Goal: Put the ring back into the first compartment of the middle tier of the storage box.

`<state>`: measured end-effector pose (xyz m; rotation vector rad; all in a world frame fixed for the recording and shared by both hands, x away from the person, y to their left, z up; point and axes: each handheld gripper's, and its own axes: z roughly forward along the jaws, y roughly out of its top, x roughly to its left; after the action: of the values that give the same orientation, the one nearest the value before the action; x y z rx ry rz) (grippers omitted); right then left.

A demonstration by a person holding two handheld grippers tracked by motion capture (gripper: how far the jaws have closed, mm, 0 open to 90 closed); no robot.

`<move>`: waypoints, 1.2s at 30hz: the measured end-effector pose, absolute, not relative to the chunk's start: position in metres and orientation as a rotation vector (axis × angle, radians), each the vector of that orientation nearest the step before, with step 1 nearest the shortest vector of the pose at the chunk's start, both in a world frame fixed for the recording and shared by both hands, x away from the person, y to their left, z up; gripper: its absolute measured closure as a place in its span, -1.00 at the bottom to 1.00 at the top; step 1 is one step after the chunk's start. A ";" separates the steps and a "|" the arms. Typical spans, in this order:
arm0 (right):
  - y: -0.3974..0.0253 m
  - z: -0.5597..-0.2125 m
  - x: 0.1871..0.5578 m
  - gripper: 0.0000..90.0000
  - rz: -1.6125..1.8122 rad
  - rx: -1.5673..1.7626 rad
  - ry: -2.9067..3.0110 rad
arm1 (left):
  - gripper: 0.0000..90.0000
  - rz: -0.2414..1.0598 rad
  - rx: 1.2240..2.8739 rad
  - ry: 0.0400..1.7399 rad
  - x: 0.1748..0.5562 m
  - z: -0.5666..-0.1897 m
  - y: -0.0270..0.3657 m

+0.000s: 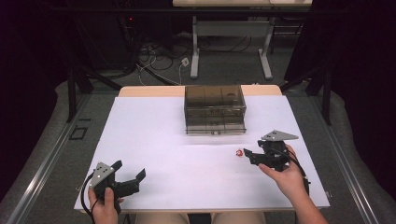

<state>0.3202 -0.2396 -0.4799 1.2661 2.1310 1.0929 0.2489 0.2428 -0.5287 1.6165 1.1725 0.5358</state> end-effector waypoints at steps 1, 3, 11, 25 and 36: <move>-0.239 -0.479 0.321 -0.24 1.101 1.255 2.138 | -1.00 0.536 1.616 1.174 0.249 -0.529 0.243; -0.236 -0.476 0.323 -0.24 1.097 1.240 2.158 | -1.00 0.538 1.608 1.178 0.249 -0.529 0.242; -0.232 -0.469 0.332 -0.16 1.060 1.215 2.200 | -1.00 0.532 1.611 1.177 0.250 -0.530 0.242; -0.226 -0.480 0.356 -0.05 1.043 1.195 2.272 | -1.00 0.524 1.619 1.176 0.251 -0.530 0.242; -0.224 -0.498 0.371 0.02 1.013 1.205 2.307 | -1.00 0.521 1.627 1.177 0.252 -0.531 0.242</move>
<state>0.3708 -0.2244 -0.4975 1.2055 2.3070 1.0134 0.2517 0.2423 -0.5311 1.6267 1.1769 0.5207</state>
